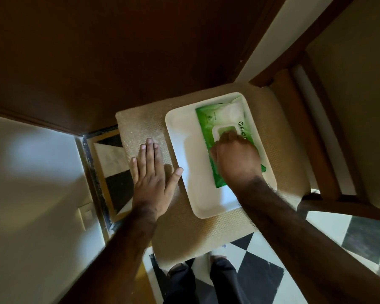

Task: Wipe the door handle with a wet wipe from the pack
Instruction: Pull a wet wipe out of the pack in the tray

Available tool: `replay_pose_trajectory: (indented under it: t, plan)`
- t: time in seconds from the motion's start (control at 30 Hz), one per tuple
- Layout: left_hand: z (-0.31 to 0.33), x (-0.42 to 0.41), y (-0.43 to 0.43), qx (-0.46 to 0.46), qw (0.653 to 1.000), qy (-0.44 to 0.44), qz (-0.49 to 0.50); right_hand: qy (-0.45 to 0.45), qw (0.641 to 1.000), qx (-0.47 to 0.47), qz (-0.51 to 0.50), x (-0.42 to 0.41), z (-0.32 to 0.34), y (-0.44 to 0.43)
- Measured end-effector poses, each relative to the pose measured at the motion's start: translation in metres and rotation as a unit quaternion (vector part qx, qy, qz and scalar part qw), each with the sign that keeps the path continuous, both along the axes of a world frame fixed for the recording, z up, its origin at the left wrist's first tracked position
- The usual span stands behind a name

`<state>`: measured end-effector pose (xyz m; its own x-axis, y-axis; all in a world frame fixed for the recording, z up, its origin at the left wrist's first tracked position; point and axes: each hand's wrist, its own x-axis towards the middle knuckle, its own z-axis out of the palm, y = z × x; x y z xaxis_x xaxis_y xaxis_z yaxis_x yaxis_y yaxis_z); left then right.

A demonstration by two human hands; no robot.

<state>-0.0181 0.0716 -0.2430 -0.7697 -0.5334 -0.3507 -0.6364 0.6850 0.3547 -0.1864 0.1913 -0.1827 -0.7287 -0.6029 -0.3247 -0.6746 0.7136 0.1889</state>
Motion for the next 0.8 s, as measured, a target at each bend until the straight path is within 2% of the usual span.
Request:
replay_pose_trajectory:
  t: [0.1,0.17,0.23,0.3,0.4,0.47,0.53,0.6,0.67,0.8]
  plan:
    - [0.023,-0.006,-0.004,0.085,0.99,0.078,0.077,-0.091,0.981,-0.143,-0.095,-0.015,0.021,0.014]
    - [0.039,-0.017,-0.004,0.092,0.98,0.146,0.094,-0.178,0.939,-0.24,-0.172,-0.027,0.035,0.027]
    - [0.045,-0.034,-0.001,0.043,0.978,0.197,0.049,-0.285,0.838,-0.35,-0.307,-0.033,0.045,0.039]
    - [0.046,-0.057,0.004,-0.001,0.97,0.244,-0.012,-0.325,0.747,-0.419,-0.402,-0.038,0.043,0.05]
    - [0.045,-0.094,0.014,-0.021,0.961,0.264,-0.08,-0.346,0.655,-0.461,-0.489,-0.044,0.038,0.058]
    - [0.044,-0.116,0.022,-0.022,0.963,0.245,-0.11,-0.366,0.587,-0.485,-0.535,-0.049,0.037,0.062]
    - [0.044,-0.133,0.029,-0.025,0.965,0.222,-0.135,-0.392,0.536,-0.497,-0.559,-0.052,0.039,0.063]
    - [0.046,-0.145,0.036,0.012,0.969,0.21,-0.127,-0.403,0.504,-0.505,-0.574,-0.054,0.04,0.065]
    - [0.049,-0.155,0.046,0.086,0.97,0.211,-0.089,-0.413,0.478,-0.513,-0.581,-0.056,0.04,0.068]
    - [0.051,-0.165,0.064,0.173,0.958,0.227,-0.022,-0.428,0.456,-0.52,-0.582,-0.057,0.037,0.071]
